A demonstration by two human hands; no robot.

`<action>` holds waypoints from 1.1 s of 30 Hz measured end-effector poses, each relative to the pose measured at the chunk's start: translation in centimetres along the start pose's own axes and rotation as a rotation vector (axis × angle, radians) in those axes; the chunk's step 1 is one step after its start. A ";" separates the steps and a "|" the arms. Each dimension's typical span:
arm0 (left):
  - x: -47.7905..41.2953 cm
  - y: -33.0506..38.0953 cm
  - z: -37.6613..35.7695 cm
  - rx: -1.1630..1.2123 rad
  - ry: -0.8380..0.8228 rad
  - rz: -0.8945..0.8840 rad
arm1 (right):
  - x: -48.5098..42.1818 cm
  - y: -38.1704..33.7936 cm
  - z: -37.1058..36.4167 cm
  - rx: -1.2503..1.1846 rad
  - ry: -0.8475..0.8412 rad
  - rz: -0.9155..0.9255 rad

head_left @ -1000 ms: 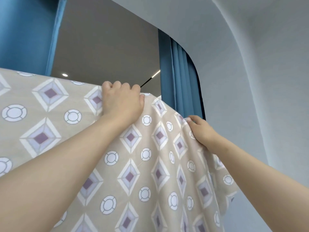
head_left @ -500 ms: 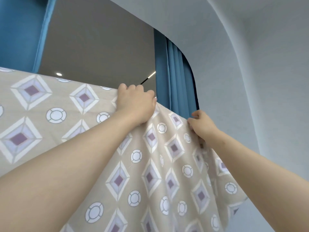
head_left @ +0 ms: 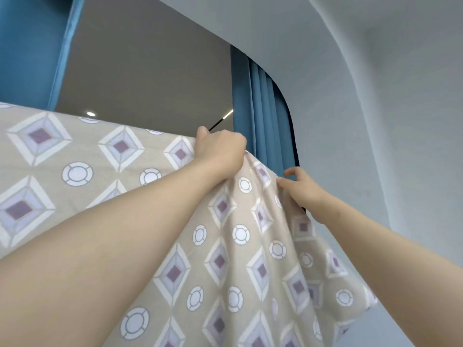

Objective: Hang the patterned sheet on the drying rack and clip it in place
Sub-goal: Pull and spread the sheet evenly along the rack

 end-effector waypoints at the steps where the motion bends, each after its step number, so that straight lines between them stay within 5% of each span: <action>1: -0.1 -0.1 -0.1 -0.006 0.007 0.012 | 0.6 0.6 0.1 -0.017 -0.125 -0.039; 4: 0.4 0.2 -0.3 -0.056 -0.014 -0.009 | 2.0 2.5 0.4 0.256 -0.308 -0.065; 9: 0.6 3.0 -1.8 -0.048 -0.205 -0.102 | 0.6 4.4 1.9 0.376 0.170 -0.011; 13: 0.9 3.8 -3.0 -0.005 -0.055 -0.073 | 0.9 5.8 2.5 0.495 -0.111 -0.071; 18: 2.2 4.5 -3.4 -0.005 0.093 -0.104 | 1.9 6.2 3.9 0.688 0.355 0.018; 23: 3.8 3.6 -2.9 -0.021 0.101 -0.100 | 1.9 7.0 3.2 0.672 0.256 -0.011; 28: 5.4 3.0 -2.0 -0.036 0.327 -0.188 | 1.9 5.9 0.4 0.240 -0.125 -0.030; 33: 6.8 1.9 -1.1 0.133 0.455 -0.084 | 1.6 5.6 0.8 0.539 0.144 -0.028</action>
Point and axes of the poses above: each hand's wrist, its own x-axis away from the middle knuckle, its own z-axis out of the back of the hand, y = z × x, the point moved 2 cm from there along -x, towards the middle knuckle, and after that the axes turned 7 degrees about x, right-handed, at the moved point
